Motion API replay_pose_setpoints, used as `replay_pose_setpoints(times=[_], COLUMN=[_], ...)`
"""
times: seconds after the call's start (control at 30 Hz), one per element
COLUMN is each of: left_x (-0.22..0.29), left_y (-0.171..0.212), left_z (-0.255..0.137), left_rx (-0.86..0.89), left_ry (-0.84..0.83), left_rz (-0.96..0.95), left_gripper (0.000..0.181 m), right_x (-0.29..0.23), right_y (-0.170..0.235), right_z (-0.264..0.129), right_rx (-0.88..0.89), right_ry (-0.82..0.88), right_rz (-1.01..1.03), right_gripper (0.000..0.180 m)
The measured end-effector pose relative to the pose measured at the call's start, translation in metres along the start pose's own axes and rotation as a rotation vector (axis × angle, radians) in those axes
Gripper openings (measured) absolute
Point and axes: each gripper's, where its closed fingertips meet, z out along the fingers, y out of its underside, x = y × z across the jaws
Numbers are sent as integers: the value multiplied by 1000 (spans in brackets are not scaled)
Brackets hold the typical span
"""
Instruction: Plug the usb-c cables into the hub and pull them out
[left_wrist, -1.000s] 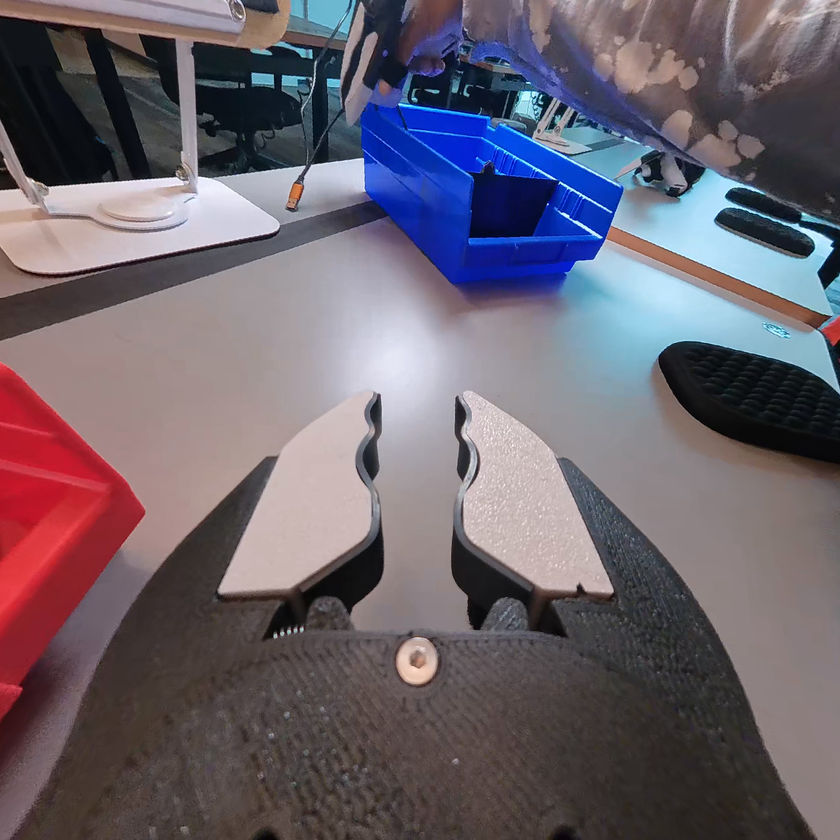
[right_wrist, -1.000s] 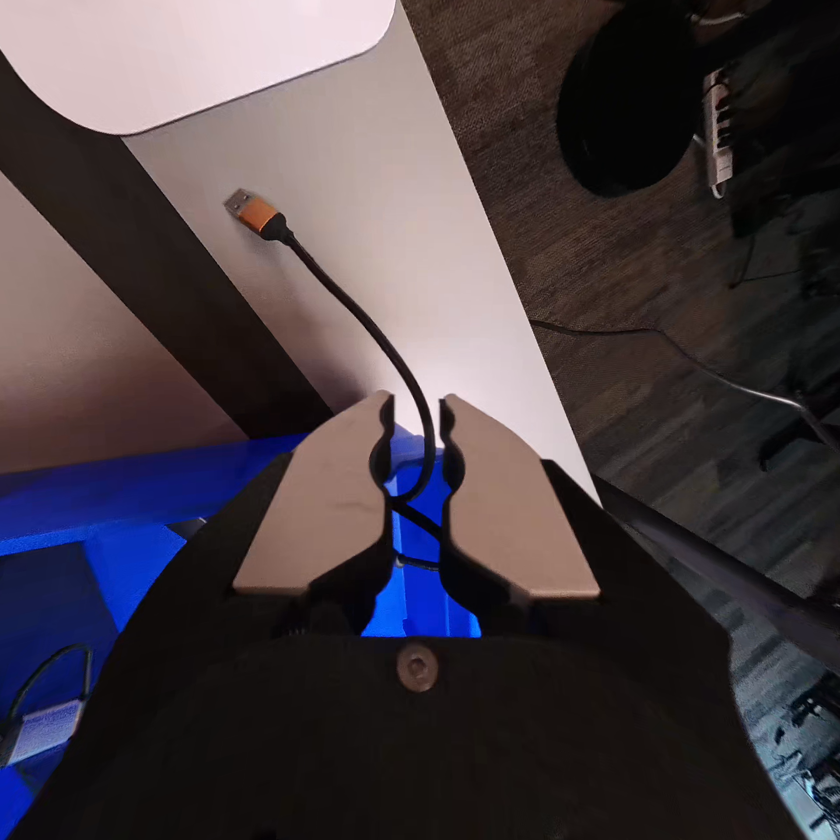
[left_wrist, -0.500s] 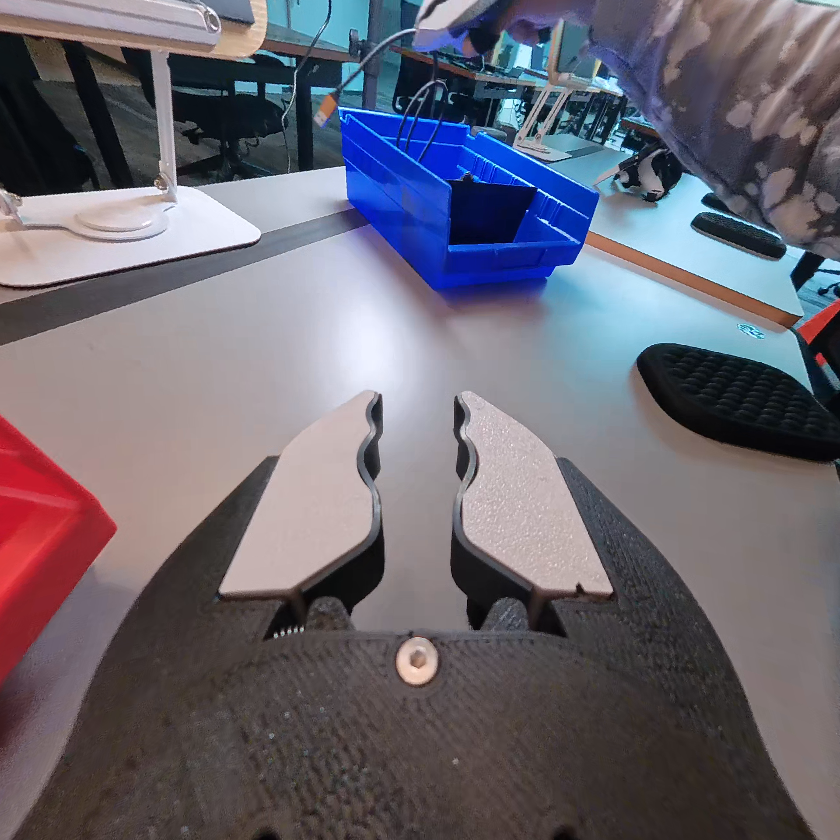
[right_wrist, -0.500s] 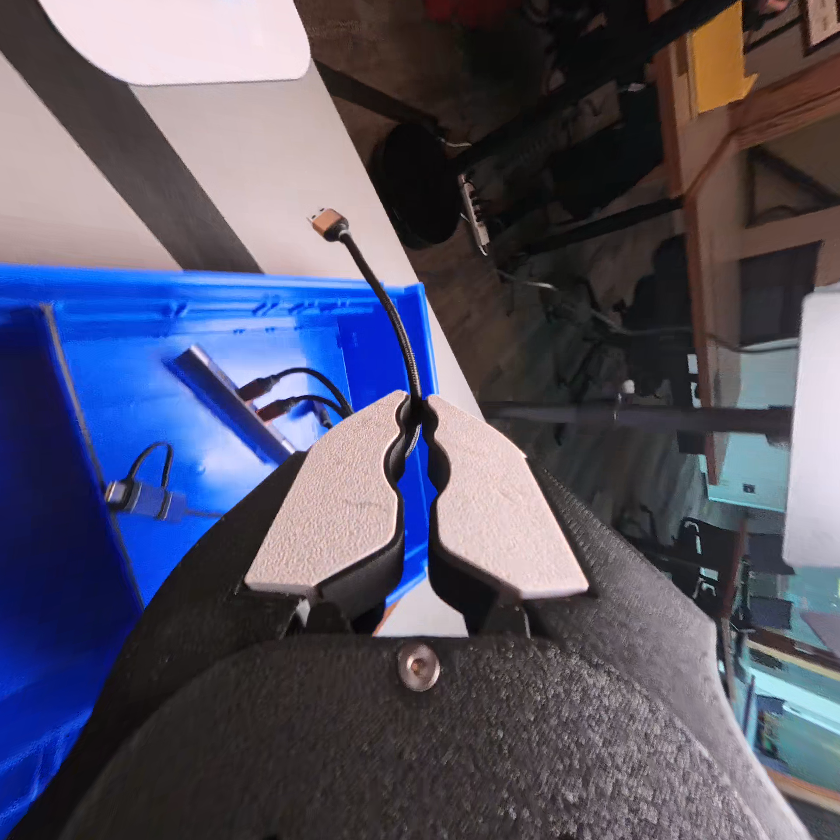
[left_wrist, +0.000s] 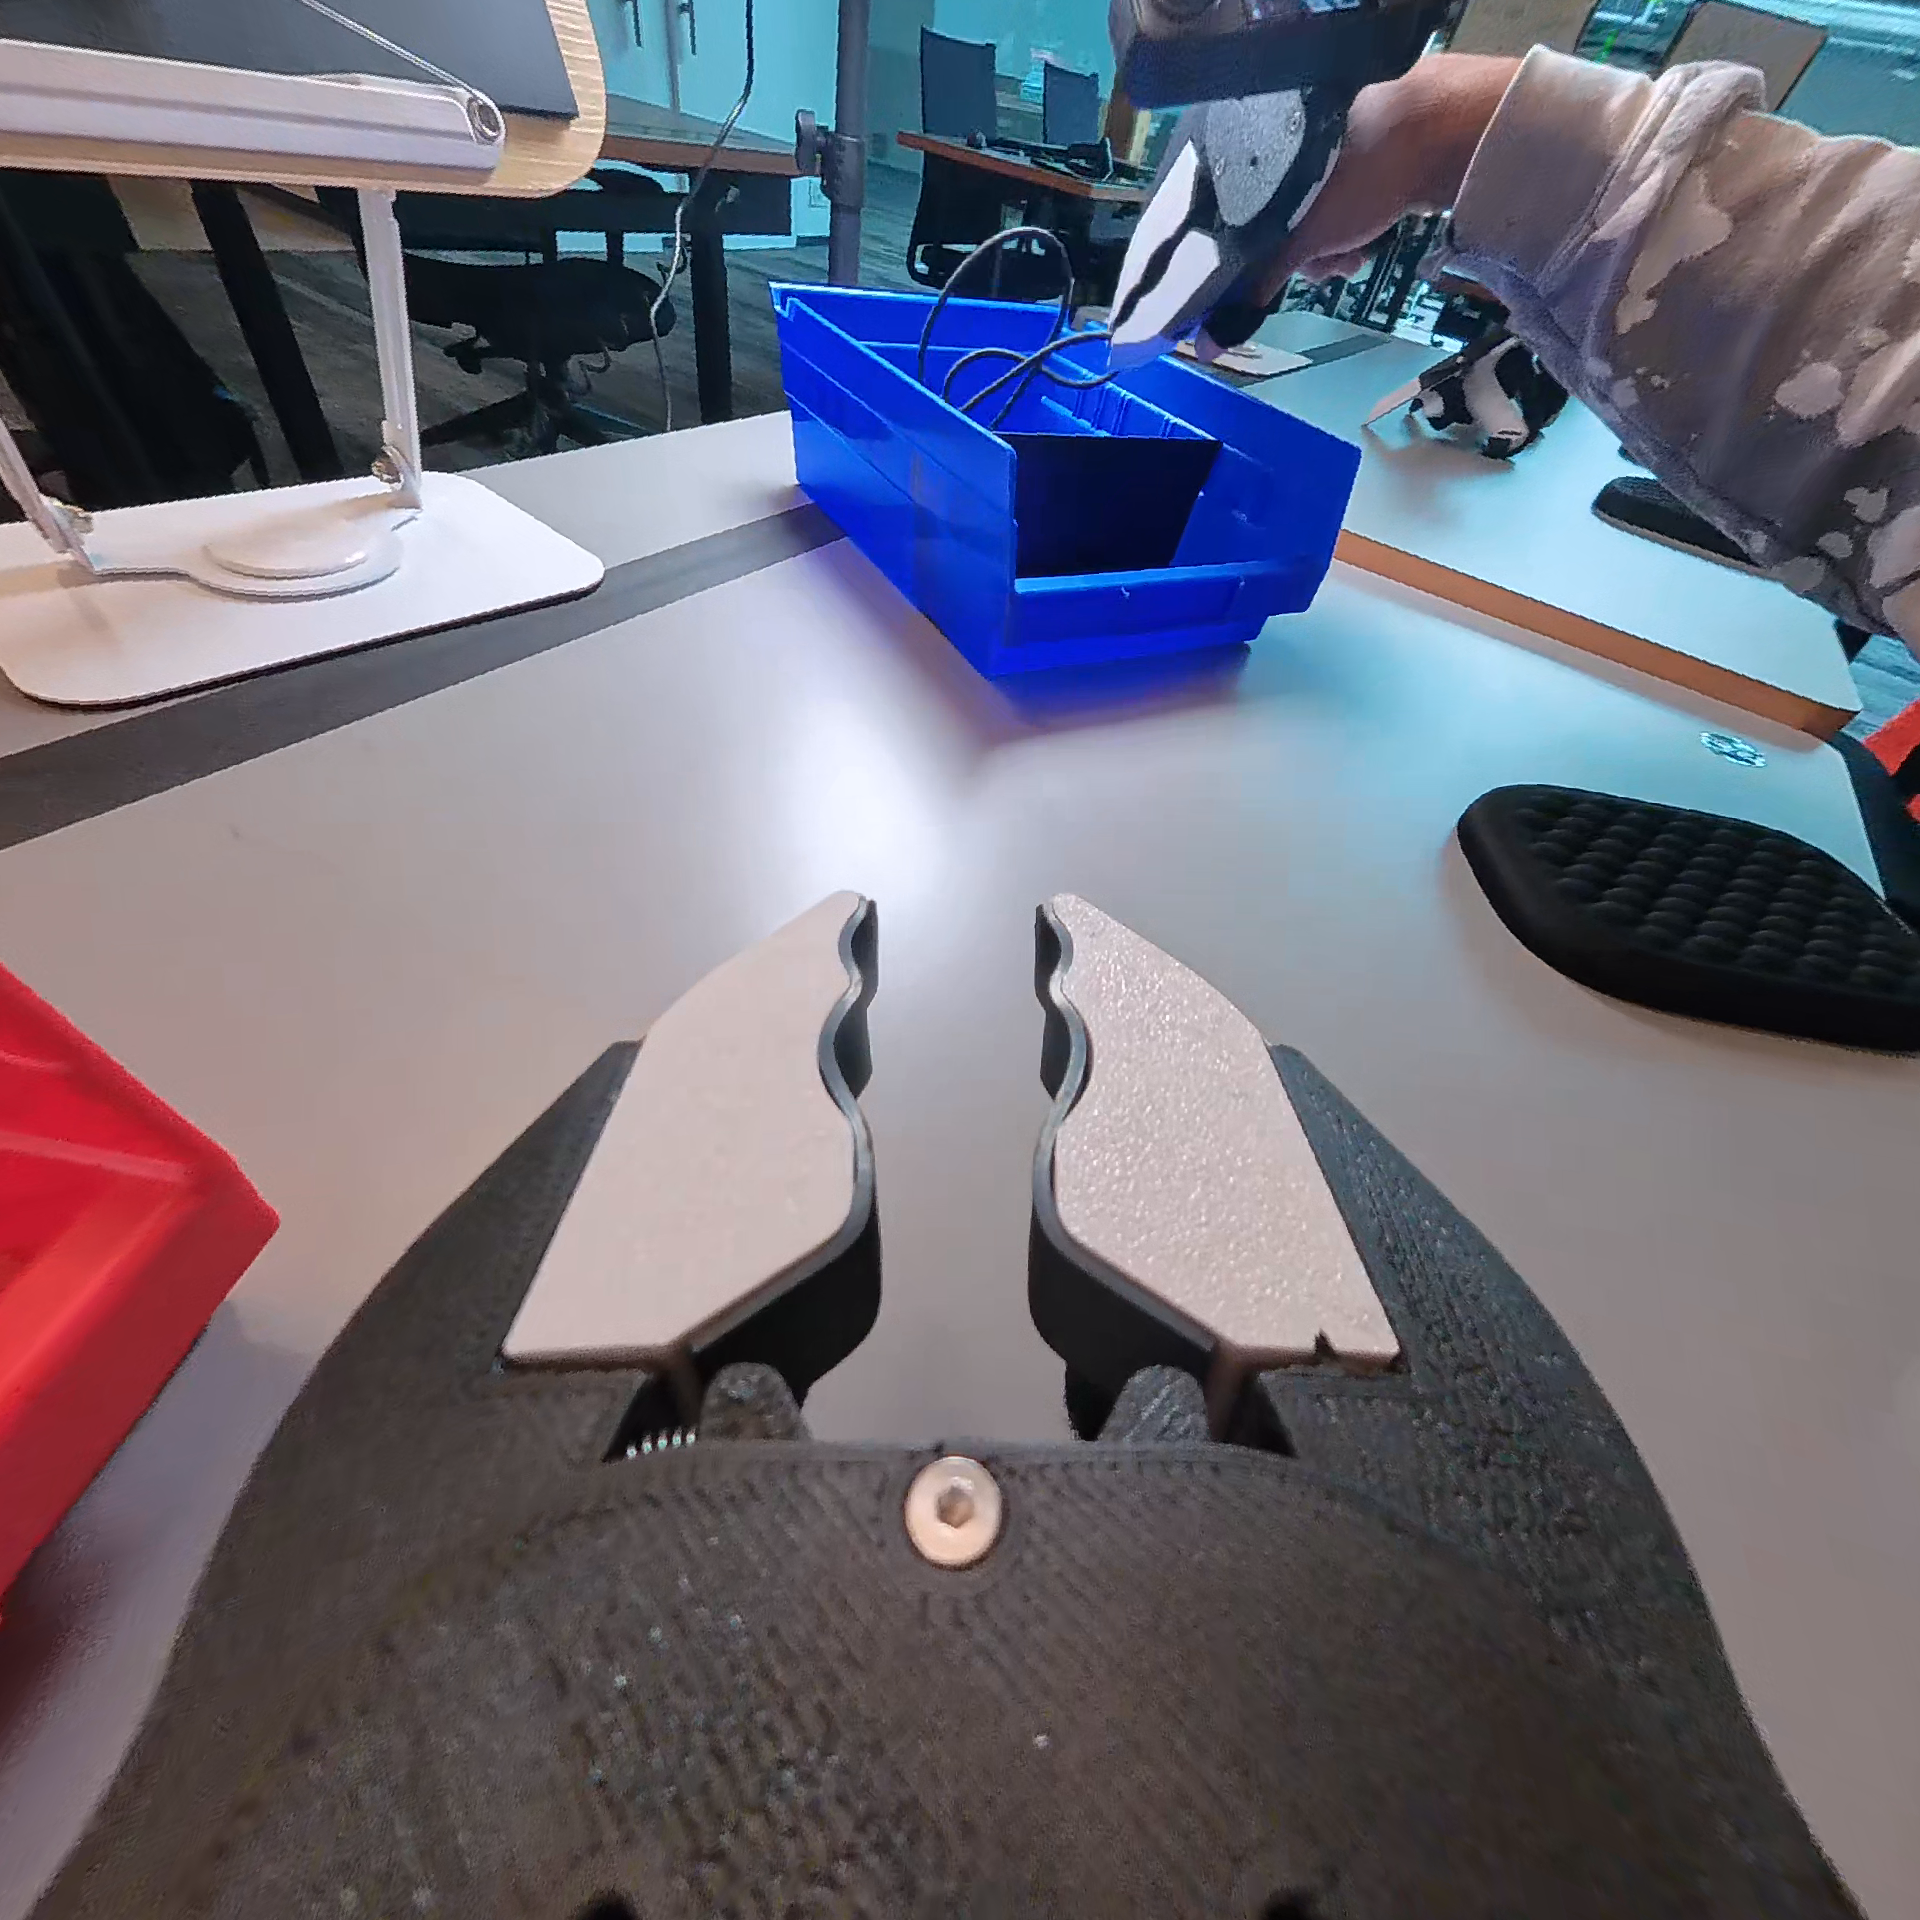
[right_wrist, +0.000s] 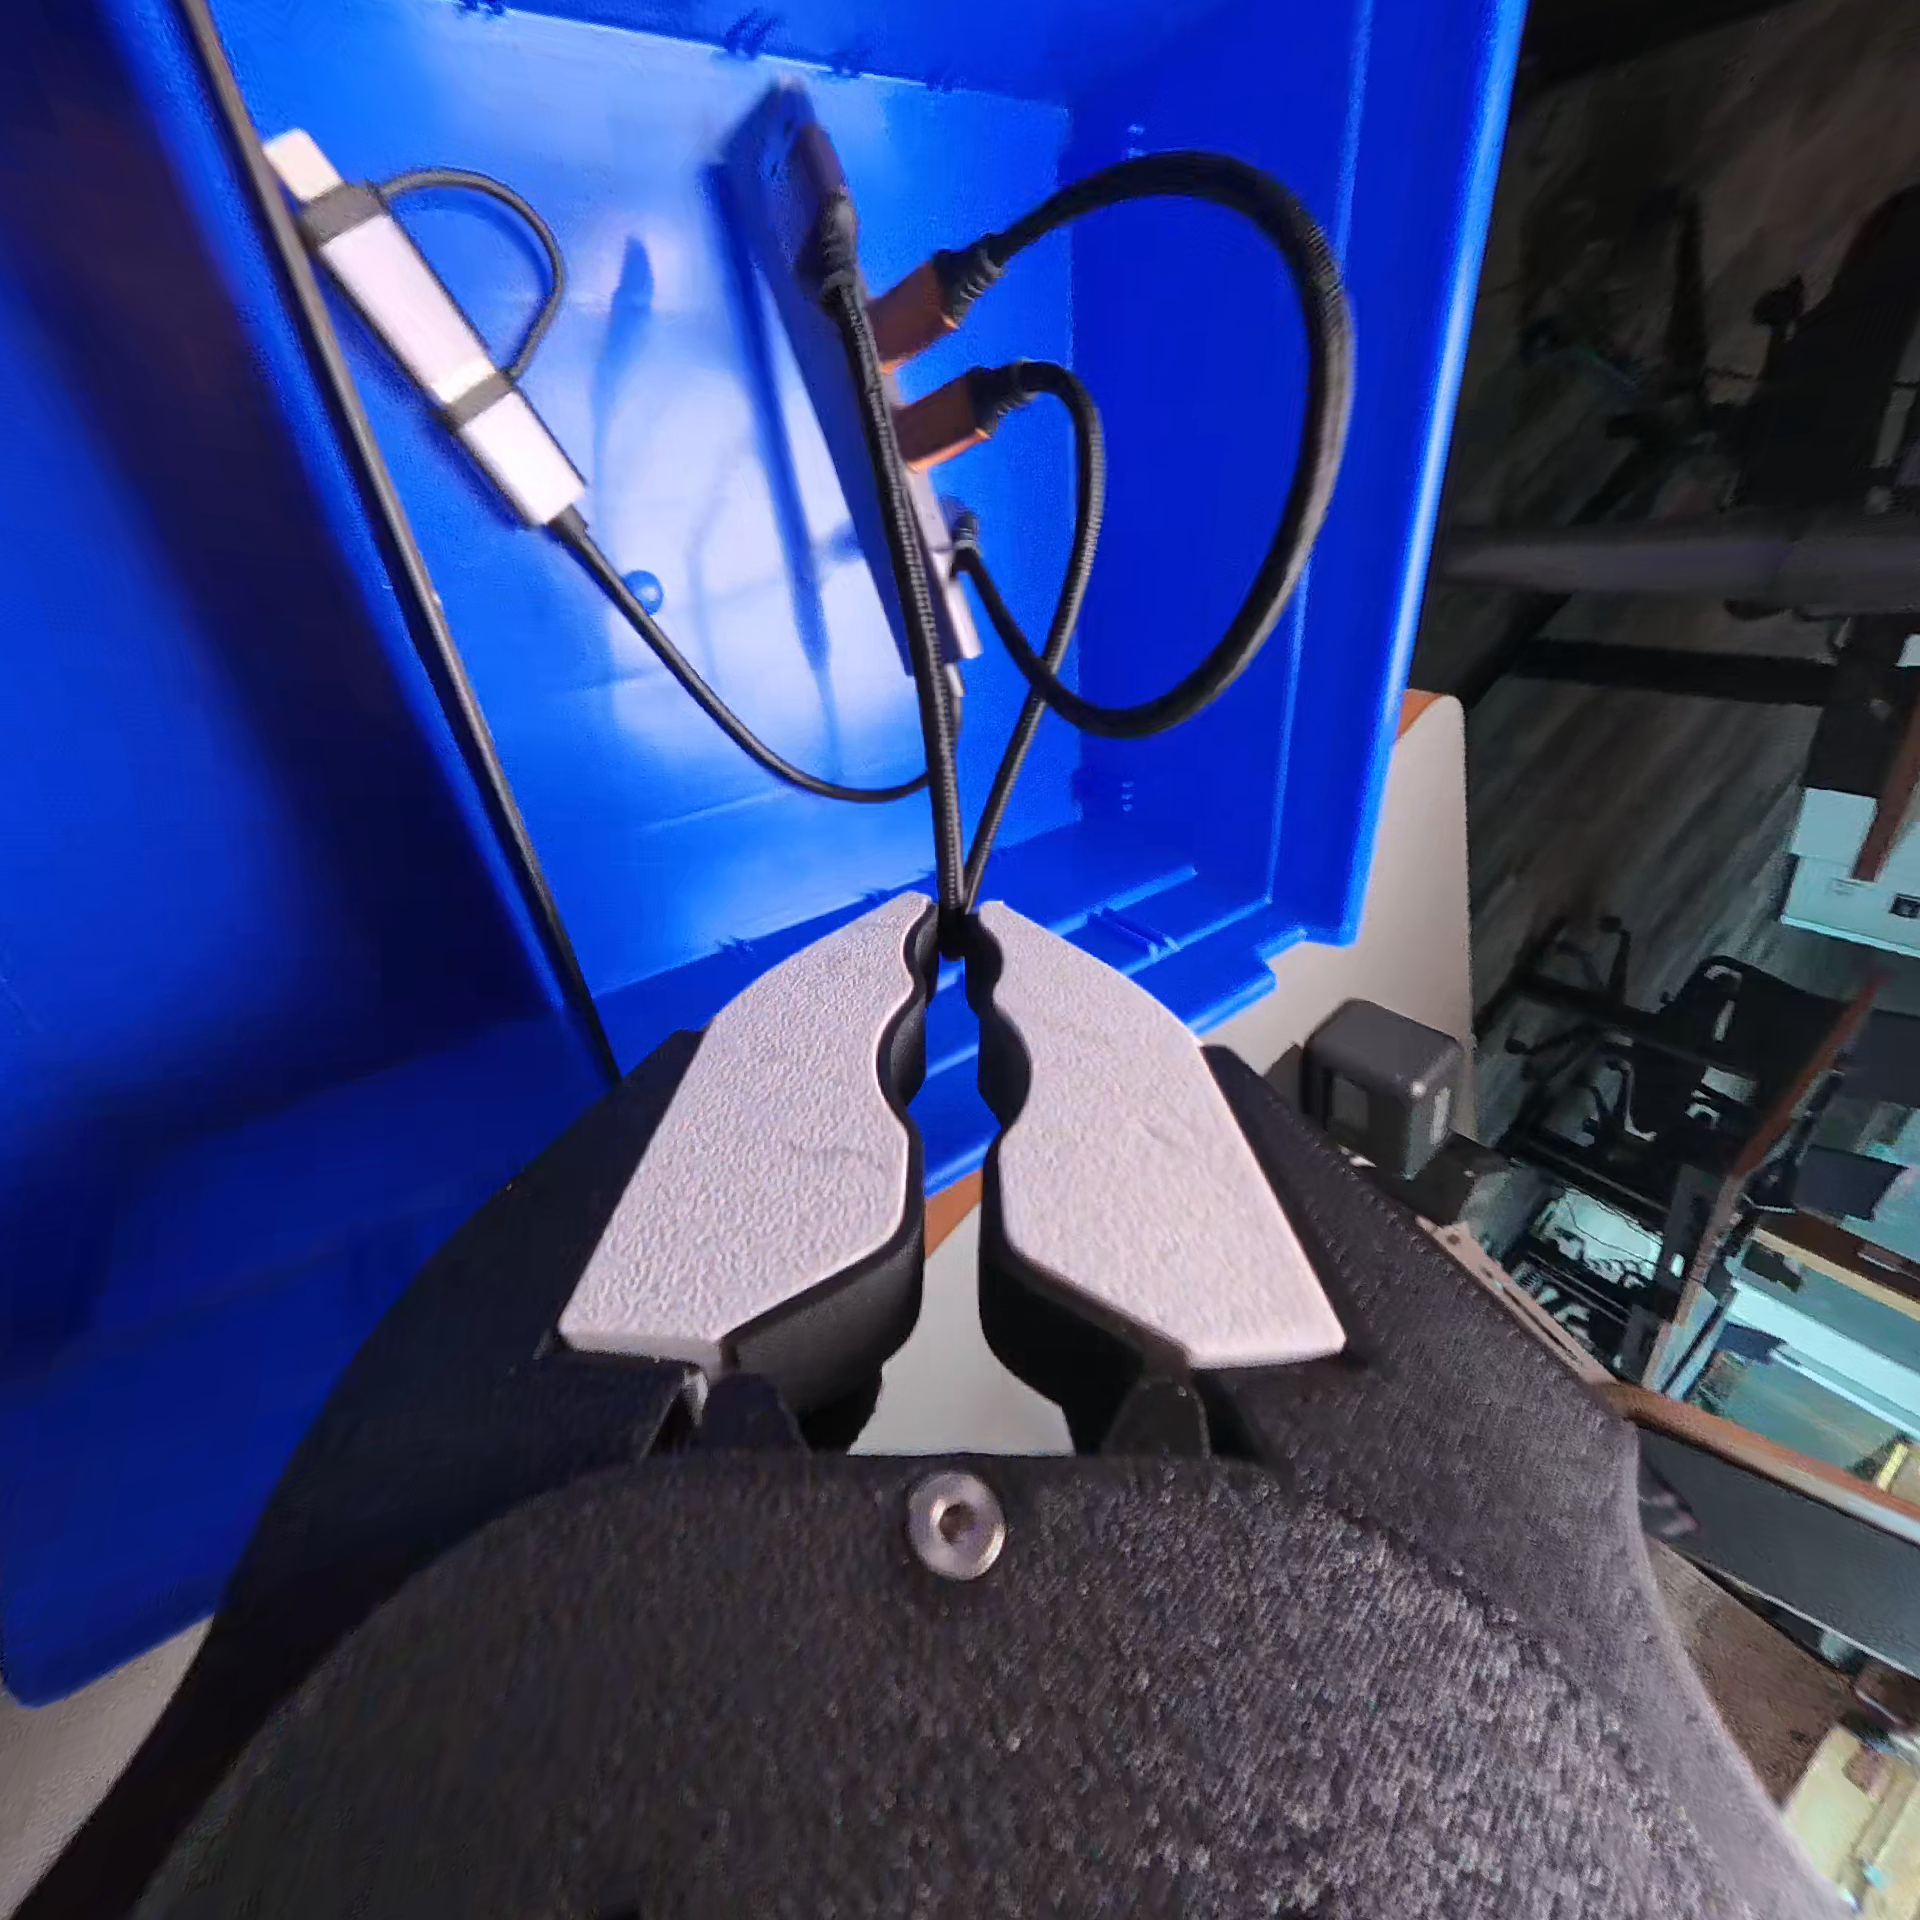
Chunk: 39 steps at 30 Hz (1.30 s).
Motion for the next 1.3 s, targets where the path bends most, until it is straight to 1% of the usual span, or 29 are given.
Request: replay_pose_setpoints(times=[0.07, 0.1, 0.17, 0.27, 0.4, 0.57, 0.6, 0.7, 0.77, 0.87, 0.97, 1.07, 1.13, 1.2, 1.3], left_x=[-2, -3, -5, -6, -6, -4, -3, -3, -6, -12, -25, -44, -62, -85, -129], left_y=[-1, -1, -1, -1, -1, 1, 2, 0, -2, -7, -15, -25, -31, -38, -58], left_z=[-1, -2, -2, -3, -3, -1, 0, -1, -3, -8, -17, -32, -45, -62, -98], left_rx=[3, 3, 1, 1, -2, -13, -14, -14, -6, 14, 40, 78, 95, 98, 58], left_ry=[-9, -14, -22, -29, -27, -17, -17, -28, -45, -75, -131, -210, -291, -398, -560], left_rz=[3, 5, 10, 18, 23, 25, 28, 42, 46, 44, 43, 28, 20, 25, 52], left_gripper=[29, 29, 29, 29, 29, 29, 29, 29, 29, 29, 30, 30, 30, 30, 27], right_x=[-9, -12, -18, -19, -23, -25, -29, -51, -73, -109, -141, -162, -174, -184, -195], right_y=[-7, -11, -19, -28, -30, -29, -30, -40, -51, -67, -83, -95, -101, -105, -112], right_z=[8, 10, 8, -12, -50, -104, -115, -148, -166, -181, -179, -168, -162, -156, -155], right_rx=[21, 32, 82, 188, 350, 626, 686, 916, 1071, 1241, 1301, 1296, 1280, 1255, 1243], right_ry=[-43, -54, -98, -131, -97, 40, 45, 30, -26, -75, -80, -89, -119, -109, -128], right_rz=[-3, -5, 39, 145, 255, 438, 480, 615, 725, 837, 860, 860, 859, 814, 768], right_gripper=[5, 9, 26, 38, 44, 46, 45, 43, 42, 42, 43, 44, 45, 45, 45])
